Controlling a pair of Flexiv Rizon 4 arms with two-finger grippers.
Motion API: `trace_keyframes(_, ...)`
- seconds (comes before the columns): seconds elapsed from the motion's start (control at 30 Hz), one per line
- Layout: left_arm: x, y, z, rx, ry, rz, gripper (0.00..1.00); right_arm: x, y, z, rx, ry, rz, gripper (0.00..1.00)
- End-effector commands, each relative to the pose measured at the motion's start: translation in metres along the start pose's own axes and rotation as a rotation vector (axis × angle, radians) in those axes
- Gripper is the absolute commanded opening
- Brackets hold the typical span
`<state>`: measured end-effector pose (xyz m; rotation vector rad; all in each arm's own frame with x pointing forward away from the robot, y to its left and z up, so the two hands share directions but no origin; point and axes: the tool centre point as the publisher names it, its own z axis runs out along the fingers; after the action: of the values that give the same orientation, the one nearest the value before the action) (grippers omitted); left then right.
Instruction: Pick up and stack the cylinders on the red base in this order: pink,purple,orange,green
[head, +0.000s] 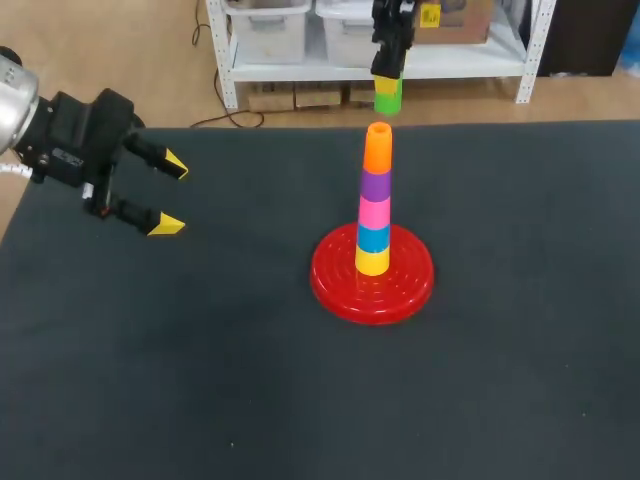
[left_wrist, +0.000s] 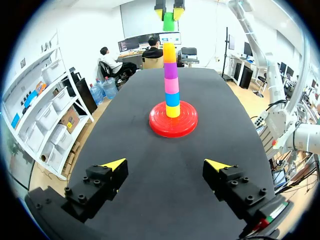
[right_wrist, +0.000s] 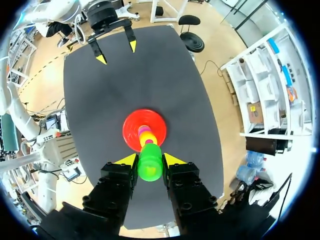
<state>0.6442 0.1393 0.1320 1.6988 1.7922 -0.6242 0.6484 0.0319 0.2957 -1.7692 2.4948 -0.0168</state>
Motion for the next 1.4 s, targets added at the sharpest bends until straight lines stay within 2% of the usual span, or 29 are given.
trace_keyframes(0.03, 0.001, 0.000, 0.000, -0.002, -0.004, 0.002, 1.00, -0.001, -0.003, 0.004, -0.021, 0.001, -0.001, 0.00)
trace_keyframes(0.33, 0.001, 0.000, 0.000, -0.002, -0.004, 0.002, 1.00, 0.001, -0.005, 0.012, -0.058, -0.026, -0.001, 0.00)
trace_keyframes(0.6, 0.001, 0.000, 0.000, -0.002, -0.004, 0.002, 1.00, 0.002, -0.001, 0.017, -0.077, -0.016, -0.007, 0.00)
trace_keyframes(1.1, 0.001, 0.000, 0.000, -0.002, -0.004, 0.002, 1.00, -0.001, 0.012, 0.021, -0.066, 0.000, -0.037, 0.00)
trace_keyframes(1.4, 0.001, 0.000, 0.000, -0.002, -0.004, 0.002, 1.00, -0.003, 0.010, 0.024, -0.074, 0.011, -0.043, 0.00)
